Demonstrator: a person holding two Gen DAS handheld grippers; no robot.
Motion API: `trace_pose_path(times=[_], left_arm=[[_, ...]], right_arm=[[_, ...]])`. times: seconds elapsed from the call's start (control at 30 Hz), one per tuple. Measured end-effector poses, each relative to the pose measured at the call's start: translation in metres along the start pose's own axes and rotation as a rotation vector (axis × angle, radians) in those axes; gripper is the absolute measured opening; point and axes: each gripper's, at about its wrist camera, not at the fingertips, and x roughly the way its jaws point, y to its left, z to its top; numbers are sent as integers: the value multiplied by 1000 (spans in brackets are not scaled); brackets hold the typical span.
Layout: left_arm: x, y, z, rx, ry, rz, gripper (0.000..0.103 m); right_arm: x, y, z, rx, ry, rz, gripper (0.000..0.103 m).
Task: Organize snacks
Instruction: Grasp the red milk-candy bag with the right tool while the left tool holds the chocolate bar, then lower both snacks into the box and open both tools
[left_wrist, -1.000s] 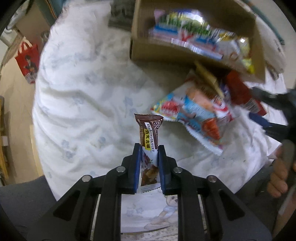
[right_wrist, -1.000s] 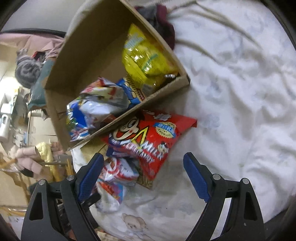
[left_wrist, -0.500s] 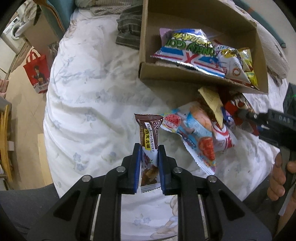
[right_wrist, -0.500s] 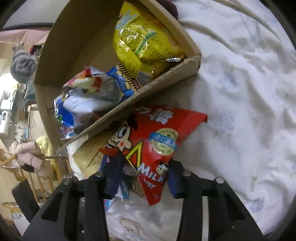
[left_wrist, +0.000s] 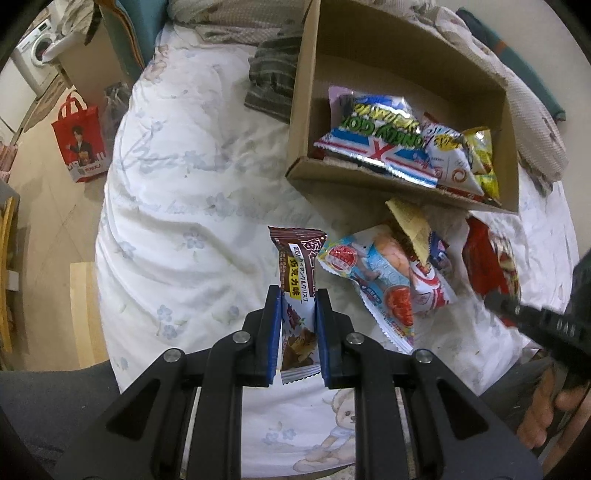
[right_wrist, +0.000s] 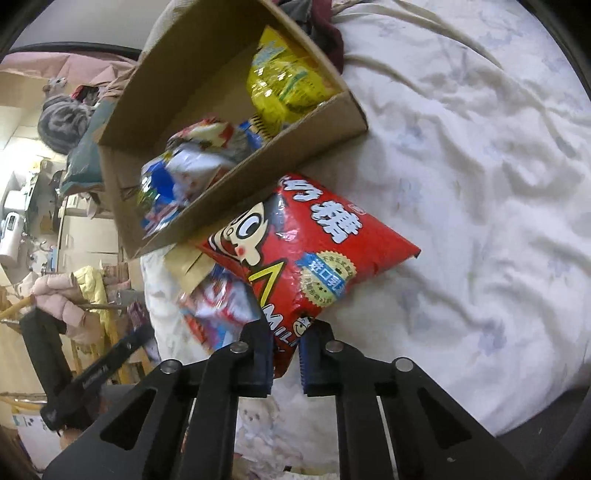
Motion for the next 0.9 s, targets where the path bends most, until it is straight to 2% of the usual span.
trace_pose_path(times=[0.1,0.17,0.23,0.43,0.53,0.77,0.9], left_arm=[[-13,3,1,-8,-33,-7,14],[-24,6,5,-17,-67,-8,14],[-33,8,13,-14,-93,-8,14],[-56,7,44,-22,-157,-22,14],[-67,-4,63,22,-201,-12,14],[-68,-37,113,92,-236,-5,14],[-54,-64,148,178,-254,49,14]], right_arm=[[-12,8,-12,-43,-26,-14,9],[-31,17,-18,-111,-71,-53,8],[-49,26,-20,-151,-119,-44,8],[-90,43,-1,-222,-217,-9,8],[-98,51,17,-247,-241,5,8],[-81,71,65,-298,-249,16,8],[-48,83,103,-302,-218,27,8]])
